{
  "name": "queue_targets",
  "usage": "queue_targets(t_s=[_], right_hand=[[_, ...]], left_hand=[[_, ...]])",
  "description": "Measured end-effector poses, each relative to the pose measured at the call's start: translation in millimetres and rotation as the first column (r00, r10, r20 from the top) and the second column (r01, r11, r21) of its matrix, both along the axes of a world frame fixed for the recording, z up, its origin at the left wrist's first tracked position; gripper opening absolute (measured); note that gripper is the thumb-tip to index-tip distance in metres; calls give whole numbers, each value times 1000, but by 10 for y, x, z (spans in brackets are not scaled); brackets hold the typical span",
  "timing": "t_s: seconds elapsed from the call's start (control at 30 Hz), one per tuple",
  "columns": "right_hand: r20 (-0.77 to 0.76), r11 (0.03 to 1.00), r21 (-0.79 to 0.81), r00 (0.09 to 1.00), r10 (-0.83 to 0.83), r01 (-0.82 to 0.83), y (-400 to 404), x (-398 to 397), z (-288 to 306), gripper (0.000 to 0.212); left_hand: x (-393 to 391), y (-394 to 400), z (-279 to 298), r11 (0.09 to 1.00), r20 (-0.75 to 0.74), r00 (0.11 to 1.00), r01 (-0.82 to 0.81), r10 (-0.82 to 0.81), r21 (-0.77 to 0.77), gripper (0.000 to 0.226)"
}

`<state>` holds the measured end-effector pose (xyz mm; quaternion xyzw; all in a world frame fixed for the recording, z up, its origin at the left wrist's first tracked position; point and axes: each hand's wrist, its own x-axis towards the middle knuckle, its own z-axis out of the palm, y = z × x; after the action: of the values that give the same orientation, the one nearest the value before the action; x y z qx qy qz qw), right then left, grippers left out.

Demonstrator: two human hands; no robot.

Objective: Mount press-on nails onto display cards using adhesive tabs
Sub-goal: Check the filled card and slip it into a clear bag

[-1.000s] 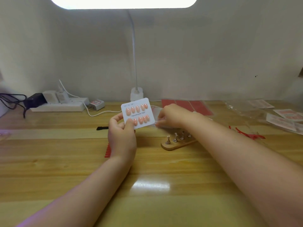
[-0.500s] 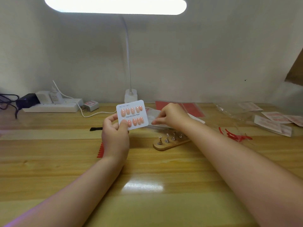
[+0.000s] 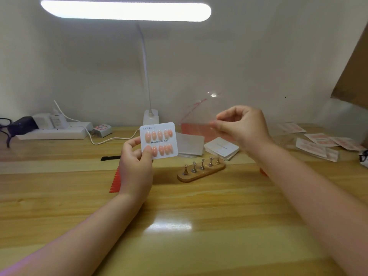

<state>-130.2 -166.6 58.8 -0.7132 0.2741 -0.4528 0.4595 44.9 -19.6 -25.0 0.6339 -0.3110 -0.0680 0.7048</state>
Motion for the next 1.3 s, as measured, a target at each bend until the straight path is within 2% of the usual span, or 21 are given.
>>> queue_targets(t_s=[0.07,0.13,0.23,0.33,0.4,0.47,0.53,0.6,0.67,0.73,0.83,0.9,1.0,1.13,1.23,1.3], right_hand=[[13,999,30,999,-40,39,4,-61,-61,37],[-4,987,-5,987,-159,159,-44,-16,-78,33],[-14,920,-194,937,-349,340,-117,249,-4,28],[17,892,-327,946,-323,311,-129,657,30,32],[-138,885,-420,949,-283,203,-105,899,-60,30],[-439,870,-493,857,-269,20,-73,1096,-252,24],[-642,877,-468,724,-252,-111,-56,1193,-436,20],[-701,920,-364,694,-167,-147,-68,1205,-533,17],[-676,948,-275,733,-73,-160,-92,1155,-541,19],[-653,946,-262,757,-29,-189,-136,1095,-470,18],[-623,928,-333,778,-82,-169,-209,999,-259,11],[-538,935,-337,837,-98,-107,-220,908,-85,18],[-404,950,-310,908,-114,-19,-170,661,133,14],[-233,990,-141,971,-53,21,-19,149,216,9],[-186,998,9,981,60,-60,147,-225,110,24],[-181,996,56,981,72,-63,231,-378,-4,26]], left_hand=[[-8,-3,-8,1000,18,1000,2,-2,-2,21],[-6,-4,-11,1000,21,1000,-3,3,-6,22],[26,-1,-13,999,-38,999,-28,27,-24,22],[95,11,-8,996,-151,986,-81,74,-44,22],[120,0,-4,995,-201,976,-91,81,-44,22],[129,-7,-7,996,-229,971,-83,72,-40,21],[124,-19,-11,997,-231,971,-64,53,-41,21],[122,-25,-23,998,-228,973,-44,32,-46,21],[112,-25,-25,998,-224,974,-34,23,-44,21],[106,-23,-17,998,-220,975,-32,22,-45,21],[90,-21,-5,998,-209,978,-28,16,-52,21],[82,-14,0,998,-194,981,-33,22,-50,22],[82,-4,0,998,-182,983,-31,21,-55,22],[41,2,7,999,-118,993,-7,2,-43,22],[-21,24,33,999,-19,999,32,-32,-36,23],[-74,47,67,995,48,995,86,-84,-42,23]])
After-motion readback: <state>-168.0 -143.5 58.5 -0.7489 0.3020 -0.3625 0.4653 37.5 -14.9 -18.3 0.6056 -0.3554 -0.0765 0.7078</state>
